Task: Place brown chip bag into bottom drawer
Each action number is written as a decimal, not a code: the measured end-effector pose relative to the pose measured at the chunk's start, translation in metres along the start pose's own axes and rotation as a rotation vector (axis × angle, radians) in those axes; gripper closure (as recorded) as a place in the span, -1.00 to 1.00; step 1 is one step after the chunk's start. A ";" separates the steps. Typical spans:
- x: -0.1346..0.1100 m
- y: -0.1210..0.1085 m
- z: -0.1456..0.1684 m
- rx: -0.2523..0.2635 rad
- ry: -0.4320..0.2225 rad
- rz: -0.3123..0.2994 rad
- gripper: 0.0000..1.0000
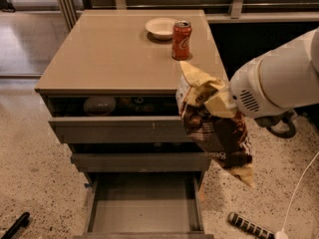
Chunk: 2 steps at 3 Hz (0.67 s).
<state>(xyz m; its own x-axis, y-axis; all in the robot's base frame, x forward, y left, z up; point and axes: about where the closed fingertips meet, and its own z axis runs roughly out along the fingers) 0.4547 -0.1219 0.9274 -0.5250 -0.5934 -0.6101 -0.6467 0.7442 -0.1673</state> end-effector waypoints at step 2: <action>0.021 0.086 0.040 -0.220 0.035 -0.054 1.00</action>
Offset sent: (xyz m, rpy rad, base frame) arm -0.0373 0.0532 -0.0454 0.0492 0.1086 0.1502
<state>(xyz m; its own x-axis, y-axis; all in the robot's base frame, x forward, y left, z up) 0.4104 -0.0582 0.8698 -0.5028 -0.6433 -0.5774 -0.7773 0.6287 -0.0236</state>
